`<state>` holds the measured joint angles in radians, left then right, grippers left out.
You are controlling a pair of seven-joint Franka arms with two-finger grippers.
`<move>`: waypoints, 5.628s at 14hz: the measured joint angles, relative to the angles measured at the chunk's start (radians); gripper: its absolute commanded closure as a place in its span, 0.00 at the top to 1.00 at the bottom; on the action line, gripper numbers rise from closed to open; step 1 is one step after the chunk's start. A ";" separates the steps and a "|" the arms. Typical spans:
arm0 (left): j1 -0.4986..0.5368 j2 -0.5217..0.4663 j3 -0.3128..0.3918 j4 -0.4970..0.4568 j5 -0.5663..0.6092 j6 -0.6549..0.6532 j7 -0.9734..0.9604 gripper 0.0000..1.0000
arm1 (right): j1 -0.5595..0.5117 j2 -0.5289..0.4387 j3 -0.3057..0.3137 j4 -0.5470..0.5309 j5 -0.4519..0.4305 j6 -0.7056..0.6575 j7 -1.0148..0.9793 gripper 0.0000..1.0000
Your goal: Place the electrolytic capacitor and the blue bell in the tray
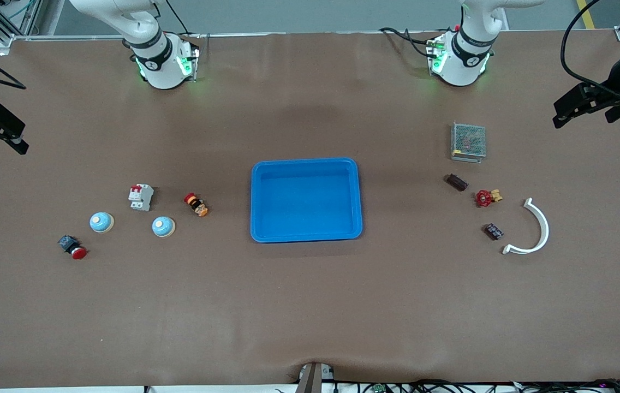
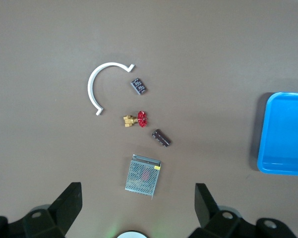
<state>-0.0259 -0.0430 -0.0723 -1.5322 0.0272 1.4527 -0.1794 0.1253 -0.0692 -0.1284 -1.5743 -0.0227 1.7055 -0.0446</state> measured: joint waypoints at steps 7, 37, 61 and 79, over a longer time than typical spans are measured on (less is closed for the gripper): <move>-0.001 0.033 -0.004 -0.172 0.001 0.111 -0.105 1.00 | 0.001 0.002 0.000 0.000 0.000 -0.007 0.000 1.00; -0.003 0.254 -0.081 -0.872 0.001 0.965 -0.806 0.82 | -0.193 0.342 -0.012 -0.321 0.102 0.414 -0.758 1.00; -0.013 0.326 -0.092 -0.674 0.001 0.877 -0.823 0.00 | -0.247 0.489 -0.006 -0.505 0.102 0.733 -1.087 1.00; -0.375 0.462 -0.109 -0.287 0.001 0.570 -1.373 0.00 | -0.234 0.558 0.001 -0.515 0.102 0.845 -1.086 1.00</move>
<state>-0.4012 0.4195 -0.1809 -1.8187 0.0279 2.0230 -1.5528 -0.1087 0.4892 -0.1279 -2.0898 0.0796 2.5500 -1.1309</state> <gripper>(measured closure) 0.692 0.000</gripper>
